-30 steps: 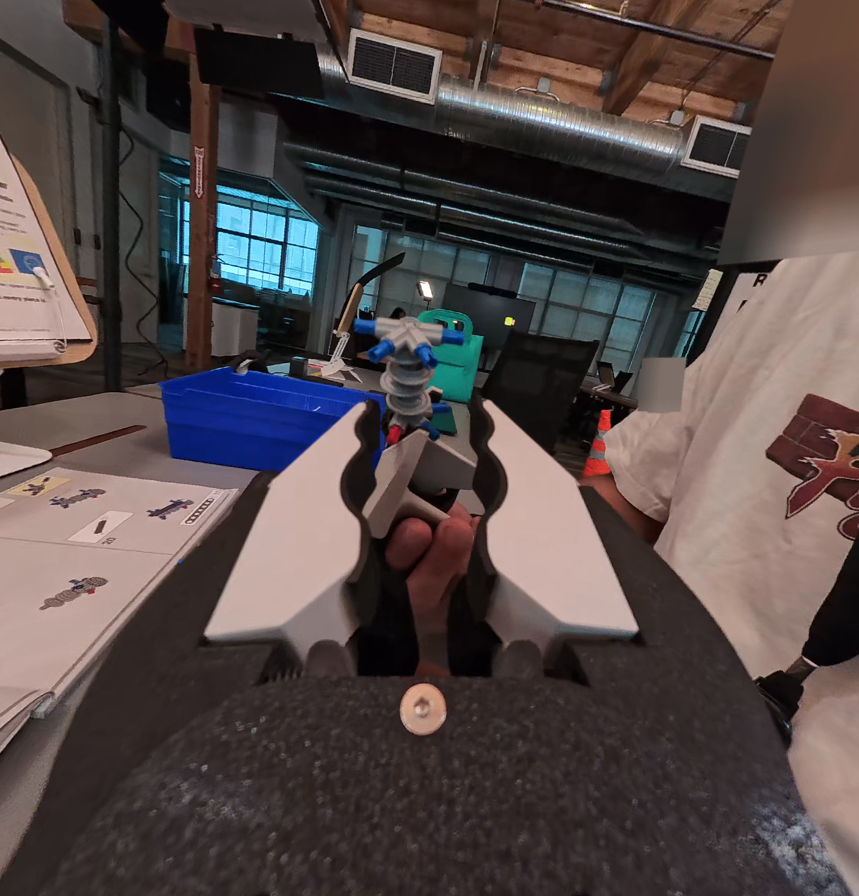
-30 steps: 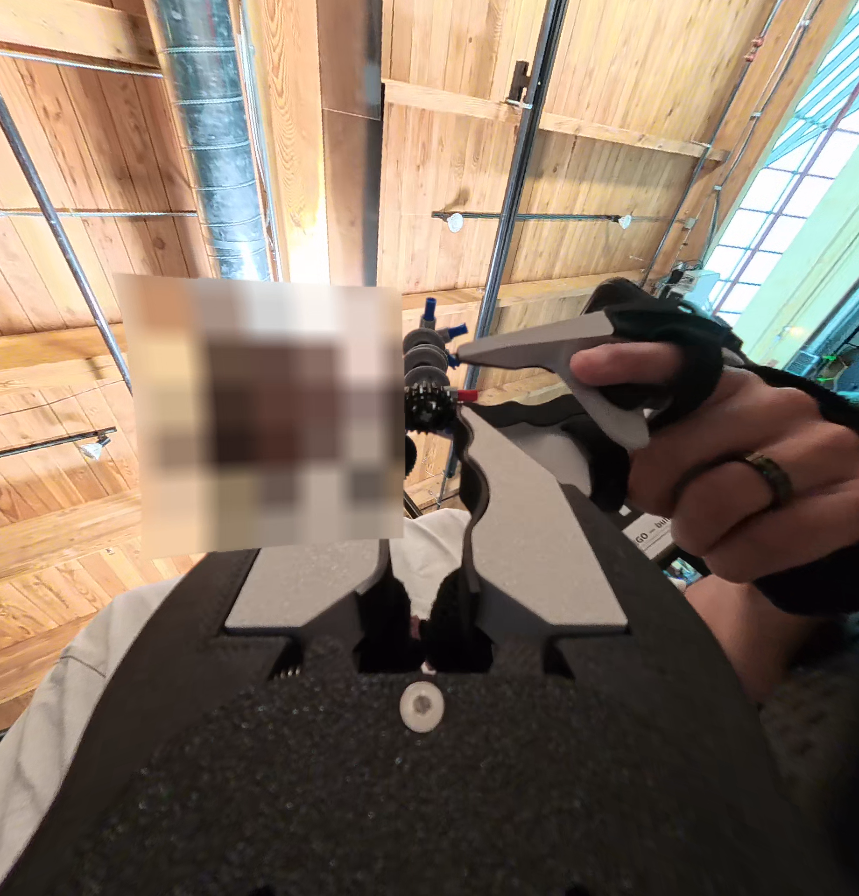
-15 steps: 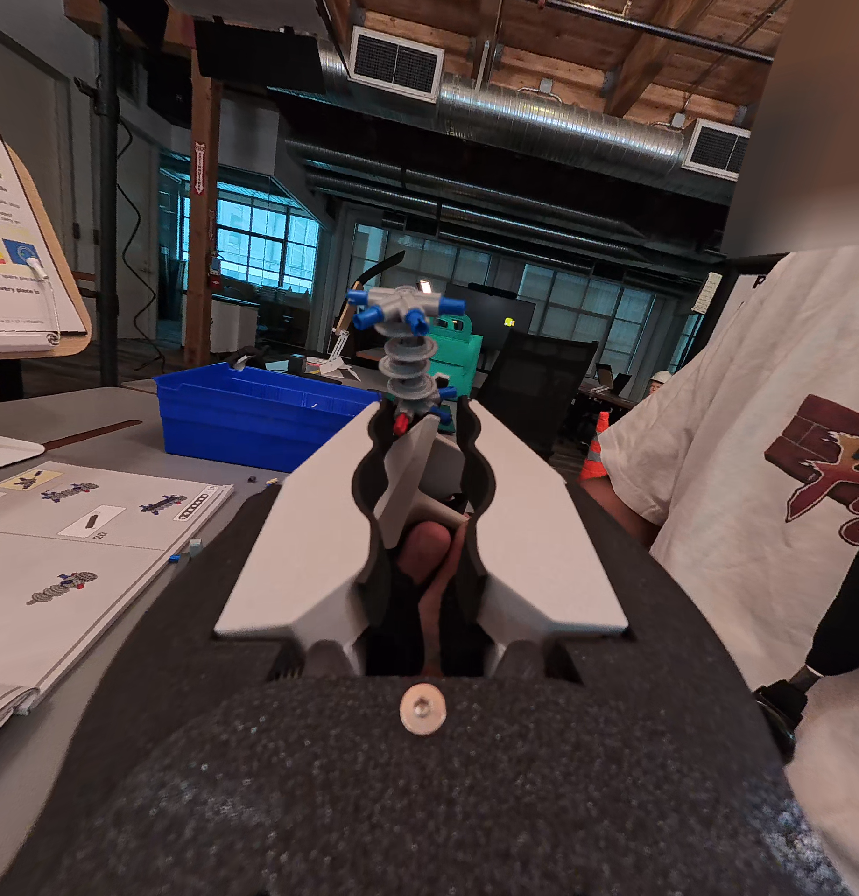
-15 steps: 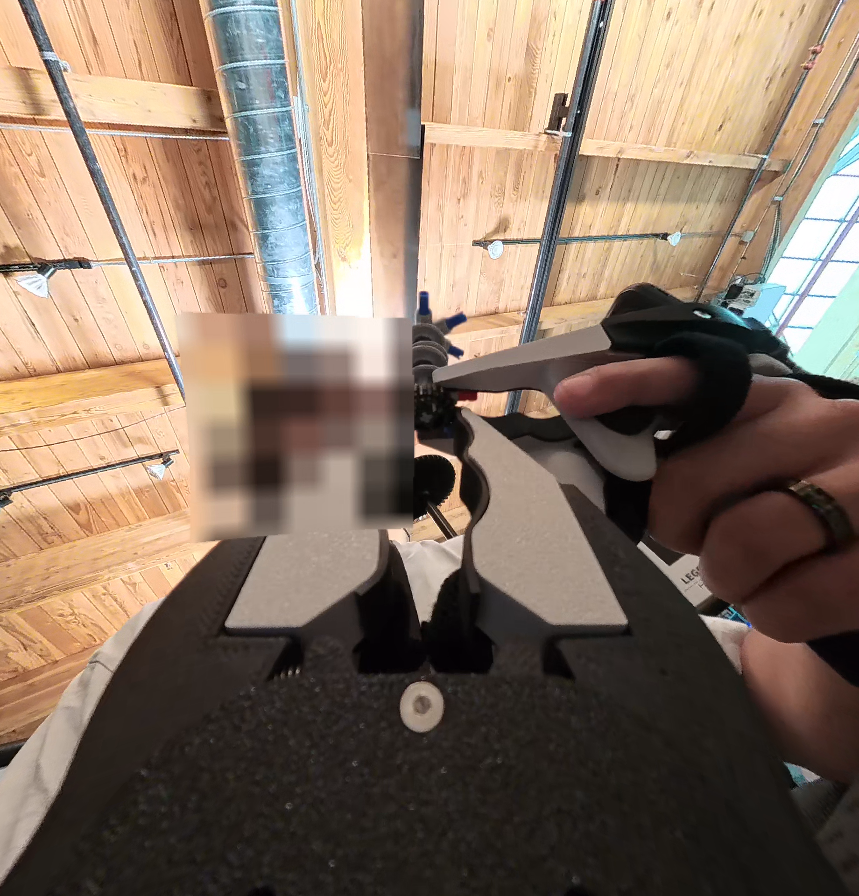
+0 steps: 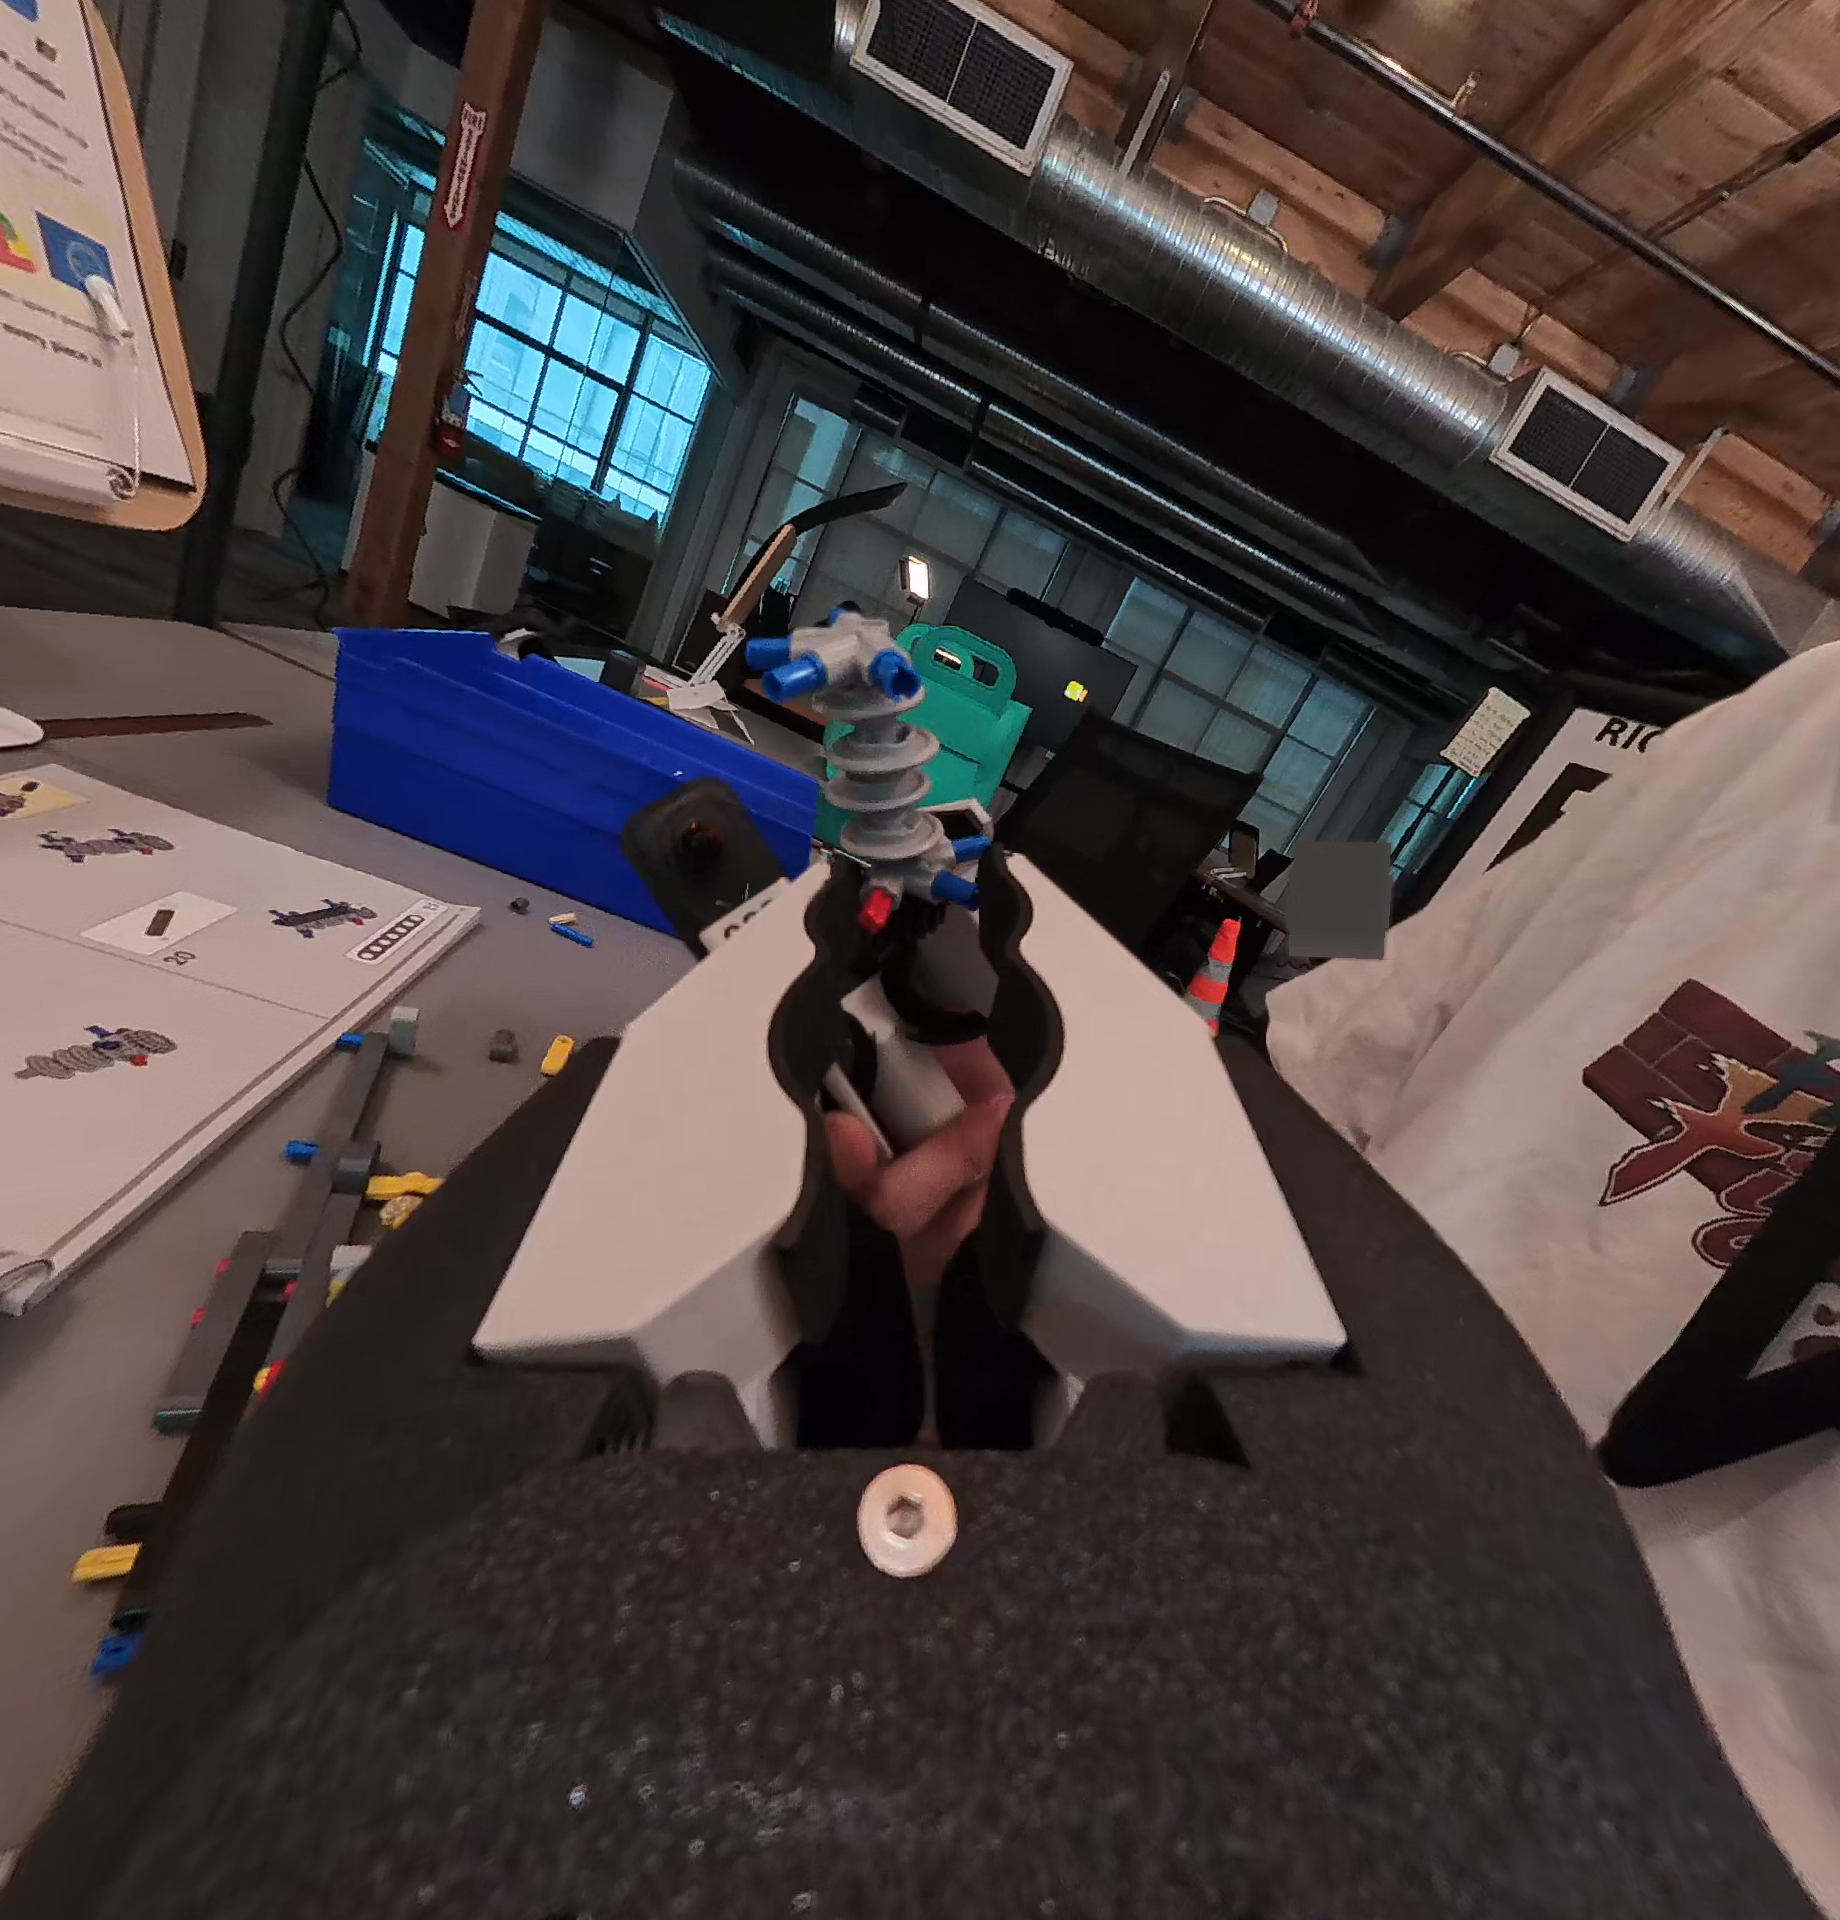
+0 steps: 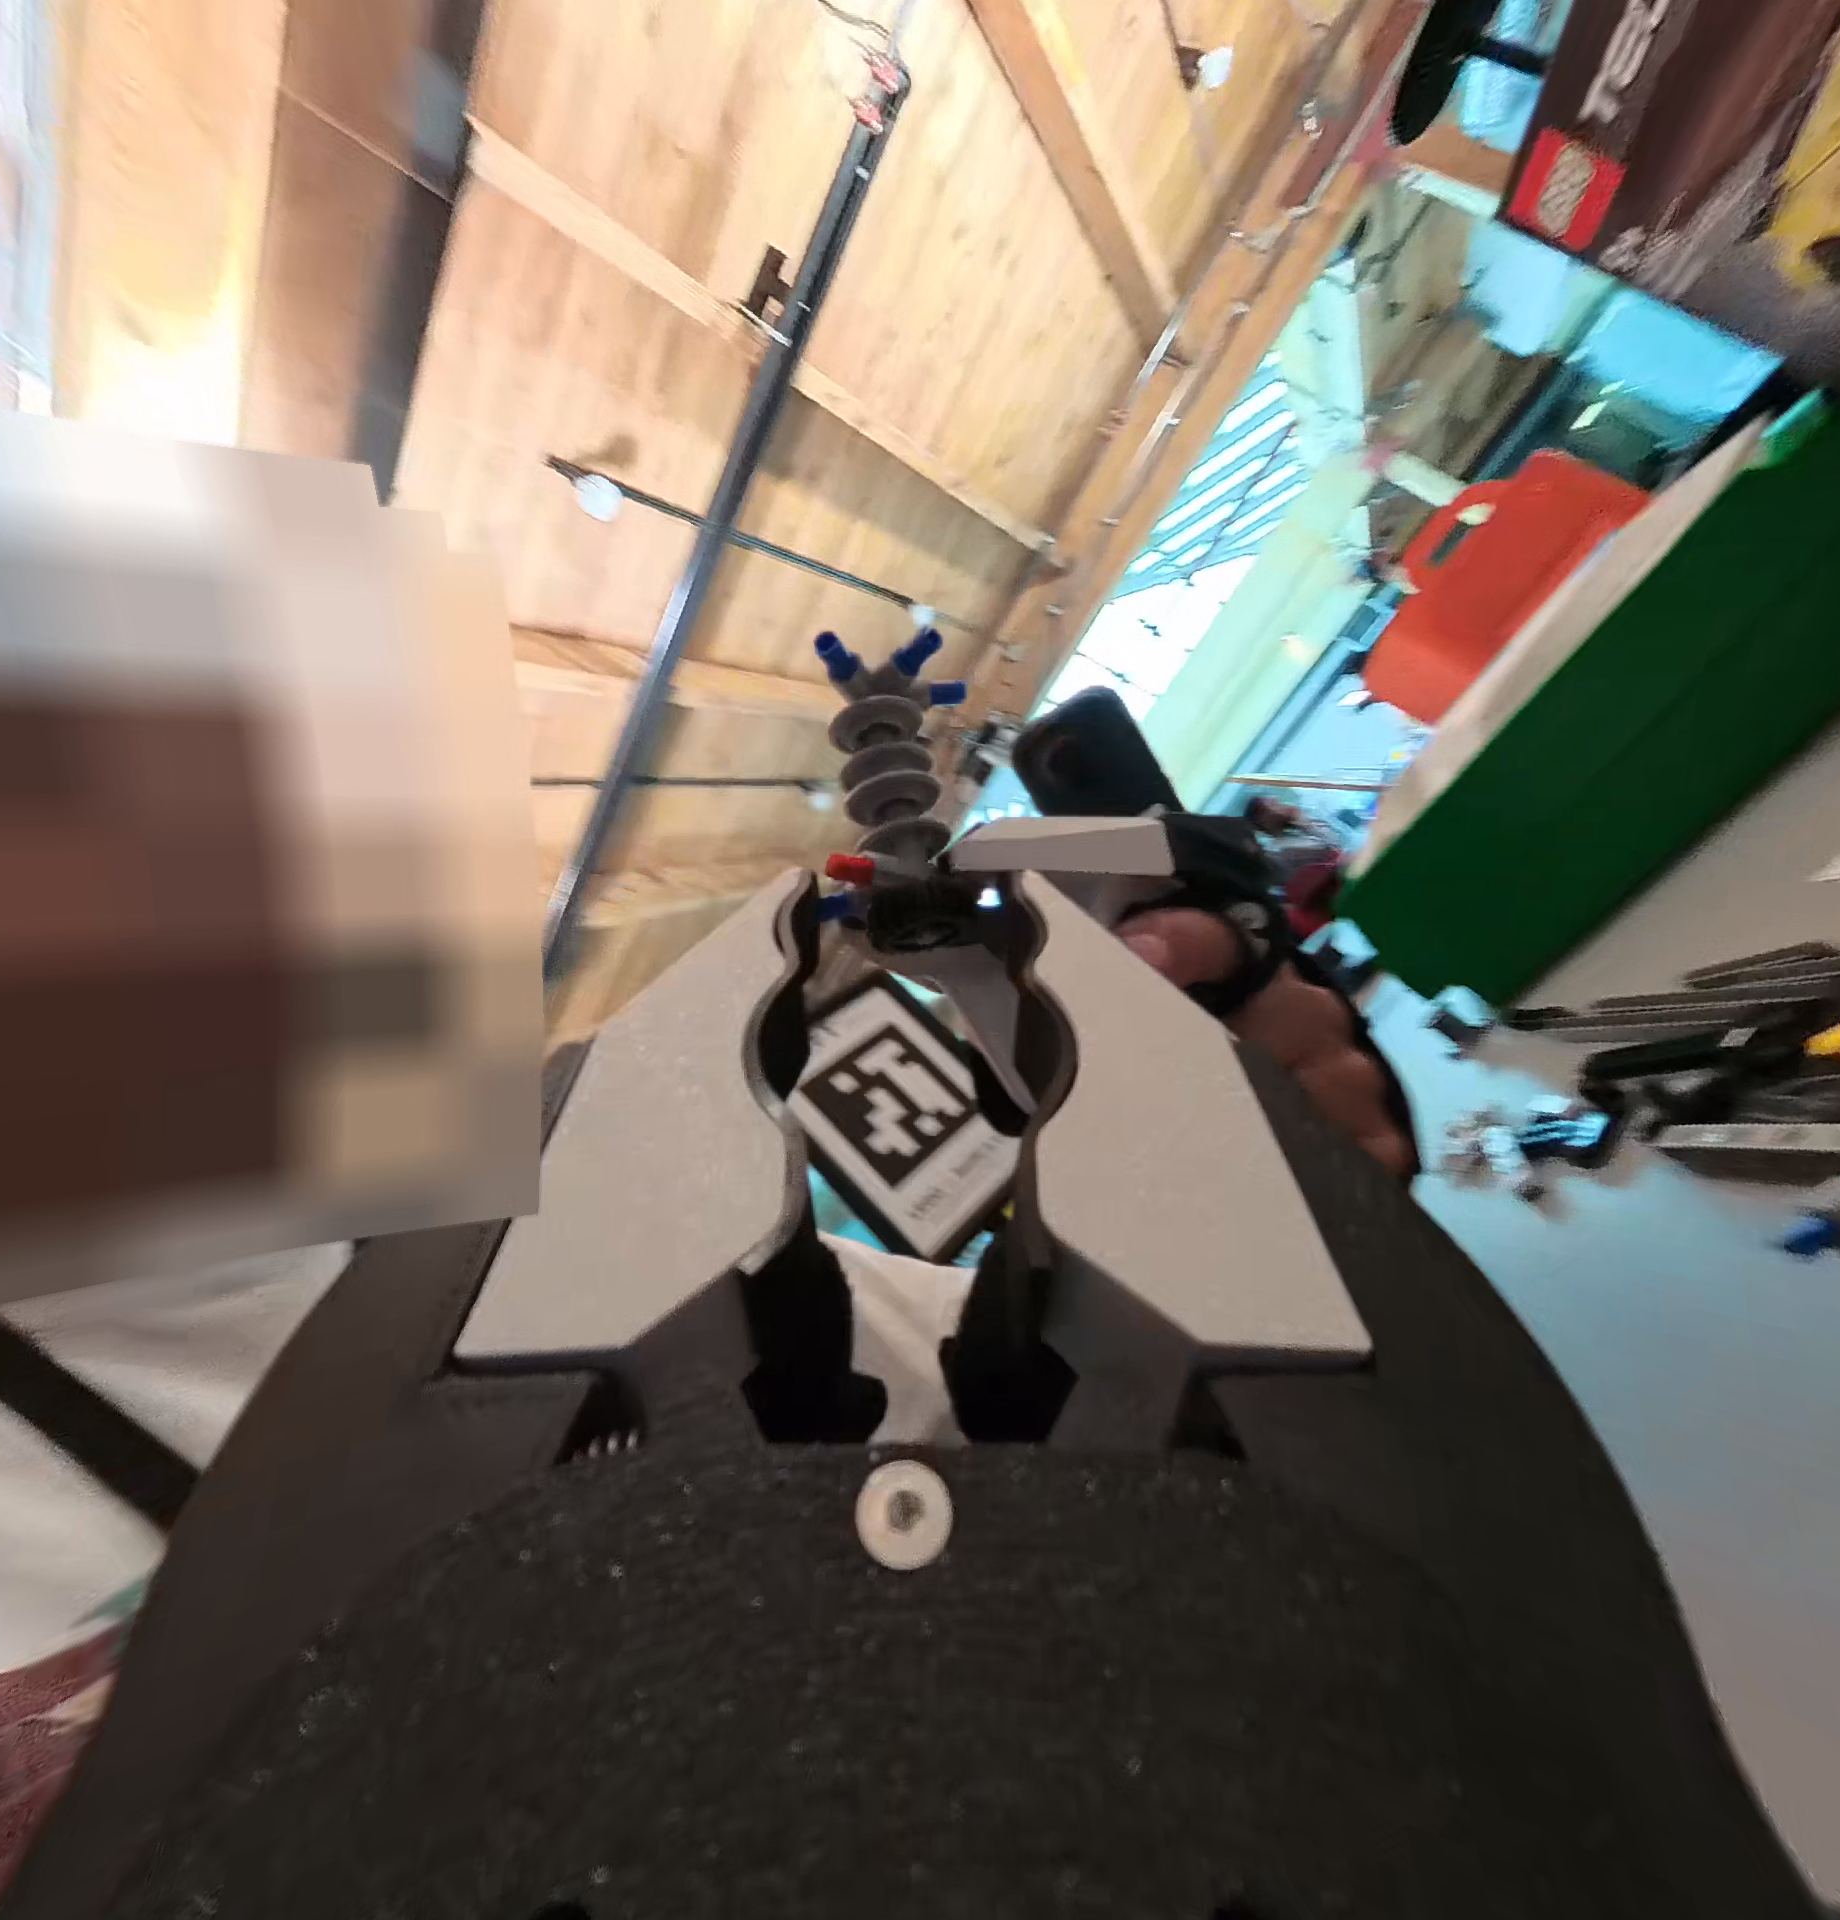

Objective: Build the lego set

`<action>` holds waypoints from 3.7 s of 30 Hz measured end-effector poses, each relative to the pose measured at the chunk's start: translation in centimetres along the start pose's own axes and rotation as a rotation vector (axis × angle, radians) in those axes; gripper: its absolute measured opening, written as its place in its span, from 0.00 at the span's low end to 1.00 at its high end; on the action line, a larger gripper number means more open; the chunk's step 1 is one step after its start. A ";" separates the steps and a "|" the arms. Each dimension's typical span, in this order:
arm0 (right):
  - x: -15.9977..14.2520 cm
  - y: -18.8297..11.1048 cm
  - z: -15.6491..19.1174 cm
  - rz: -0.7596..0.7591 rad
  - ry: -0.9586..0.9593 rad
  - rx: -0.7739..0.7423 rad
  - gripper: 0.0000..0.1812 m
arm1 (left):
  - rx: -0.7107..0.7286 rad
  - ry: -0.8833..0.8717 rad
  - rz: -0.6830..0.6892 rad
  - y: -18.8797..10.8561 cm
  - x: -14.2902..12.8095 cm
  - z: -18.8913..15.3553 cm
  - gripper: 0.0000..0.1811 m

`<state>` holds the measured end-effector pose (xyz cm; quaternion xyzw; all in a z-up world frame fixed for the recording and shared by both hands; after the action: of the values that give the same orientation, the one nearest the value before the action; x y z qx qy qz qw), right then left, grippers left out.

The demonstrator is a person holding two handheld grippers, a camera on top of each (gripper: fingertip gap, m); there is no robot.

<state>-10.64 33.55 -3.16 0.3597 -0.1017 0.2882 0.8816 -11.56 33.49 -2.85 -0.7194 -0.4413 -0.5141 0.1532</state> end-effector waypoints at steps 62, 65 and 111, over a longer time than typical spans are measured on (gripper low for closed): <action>1.3 -1.4 -3.7 1.009 -1.641 -0.831 0.33 | 0.040 -0.223 0.132 -0.8 -2.8 2.3 0.15; 1.6 -1.3 -3.7 0.906 -1.635 -0.837 0.33 | 0.044 -0.243 0.099 -0.8 -2.4 2.6 0.15; 4.4 -4.1 -2.2 0.385 -0.881 -0.602 0.25 | 0.737 1.048 0.334 -2.4 -1.8 5.4 0.11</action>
<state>-4.74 34.60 -5.39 0.1536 -0.6015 0.2247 0.7511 -10.32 37.65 -7.31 -0.3332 -0.3376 -0.5807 0.6616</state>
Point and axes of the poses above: each gripper's, where its closed fingertips meet, y out along the fingers, x out of its top, z = x × y across the jaws, the point moved 1 cm from there along -y, back along the fingers
